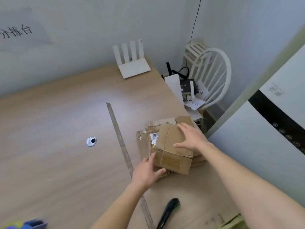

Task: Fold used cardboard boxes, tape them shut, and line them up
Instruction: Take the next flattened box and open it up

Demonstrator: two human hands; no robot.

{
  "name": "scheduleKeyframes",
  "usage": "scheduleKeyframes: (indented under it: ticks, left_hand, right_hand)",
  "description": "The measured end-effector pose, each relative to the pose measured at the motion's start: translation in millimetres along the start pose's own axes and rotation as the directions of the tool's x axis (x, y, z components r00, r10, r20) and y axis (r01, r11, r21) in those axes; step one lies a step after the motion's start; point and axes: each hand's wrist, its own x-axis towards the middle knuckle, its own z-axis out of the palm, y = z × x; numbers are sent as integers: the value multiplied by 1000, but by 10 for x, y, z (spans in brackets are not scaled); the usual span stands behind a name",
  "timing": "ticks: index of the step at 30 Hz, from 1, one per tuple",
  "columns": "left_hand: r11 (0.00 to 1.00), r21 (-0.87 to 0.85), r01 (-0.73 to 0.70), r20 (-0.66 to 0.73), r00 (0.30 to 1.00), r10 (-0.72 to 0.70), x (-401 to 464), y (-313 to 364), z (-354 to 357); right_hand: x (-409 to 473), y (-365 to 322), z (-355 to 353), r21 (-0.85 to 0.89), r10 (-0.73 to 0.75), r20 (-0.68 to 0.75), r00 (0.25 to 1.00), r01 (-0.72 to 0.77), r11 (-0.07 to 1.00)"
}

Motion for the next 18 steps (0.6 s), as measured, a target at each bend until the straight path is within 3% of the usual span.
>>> scheduleKeyframes:
  ticks: [8, 13, 18]
  left_hand:
    - [974, -181, 137, -31, 989, -144, 154, 139, 234]
    - [957, -244, 154, -26, 986, -165, 127, 92, 313]
    - [947, -296, 127, -60, 987, -151, -41, -85, 240]
  right_hand:
    - [180, 246, 182, 16, 28, 30, 999, -29, 999]
    - [103, 305, 288, 291, 96, 20, 995, -98, 952]
    - [-168, 152, 172, 453, 67, 11, 998, -64, 889]
